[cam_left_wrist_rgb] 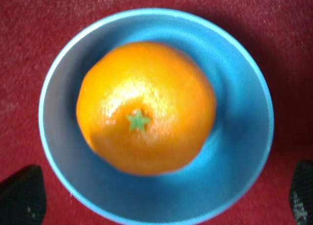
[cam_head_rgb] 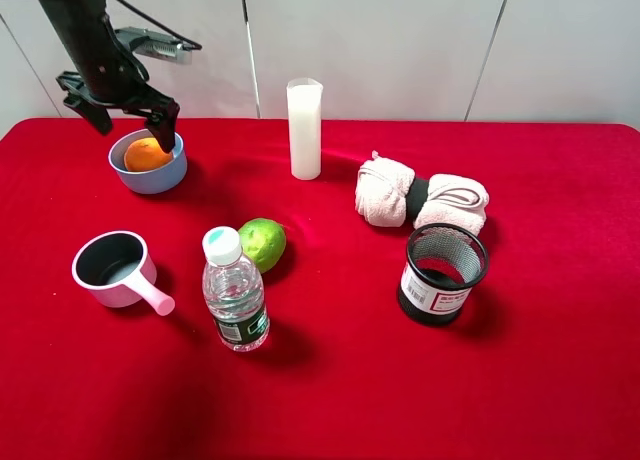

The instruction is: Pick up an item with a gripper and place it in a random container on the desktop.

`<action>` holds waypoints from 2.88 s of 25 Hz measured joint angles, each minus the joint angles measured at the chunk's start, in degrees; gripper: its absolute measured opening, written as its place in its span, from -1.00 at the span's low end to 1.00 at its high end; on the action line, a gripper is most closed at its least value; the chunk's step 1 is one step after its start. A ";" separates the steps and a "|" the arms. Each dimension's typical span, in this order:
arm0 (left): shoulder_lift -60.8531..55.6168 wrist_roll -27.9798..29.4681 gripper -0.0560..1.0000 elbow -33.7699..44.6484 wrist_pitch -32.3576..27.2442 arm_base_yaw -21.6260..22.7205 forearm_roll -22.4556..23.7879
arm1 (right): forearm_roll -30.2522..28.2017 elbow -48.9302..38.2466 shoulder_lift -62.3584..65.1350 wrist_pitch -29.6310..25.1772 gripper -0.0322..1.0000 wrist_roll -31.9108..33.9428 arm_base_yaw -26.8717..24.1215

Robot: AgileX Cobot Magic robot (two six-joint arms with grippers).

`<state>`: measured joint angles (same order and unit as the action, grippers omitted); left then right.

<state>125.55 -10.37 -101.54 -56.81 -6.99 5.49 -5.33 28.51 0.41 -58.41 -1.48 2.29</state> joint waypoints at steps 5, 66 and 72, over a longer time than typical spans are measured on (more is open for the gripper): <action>-1.57 0.00 0.99 -3.11 -7.41 0.00 0.00 | 0.00 0.00 0.00 0.00 0.41 0.00 0.00; -114.31 -7.35 0.99 64.79 -7.05 4.21 -13.33 | 0.00 0.00 0.00 0.00 0.41 0.00 0.00; -118.70 -7.35 0.99 69.27 -5.95 6.97 -13.90 | 0.00 0.00 0.00 0.00 0.41 0.00 0.00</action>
<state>6.85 -17.72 -32.27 -62.76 -0.02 -8.41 -5.33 28.51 0.41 -58.41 -1.48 2.29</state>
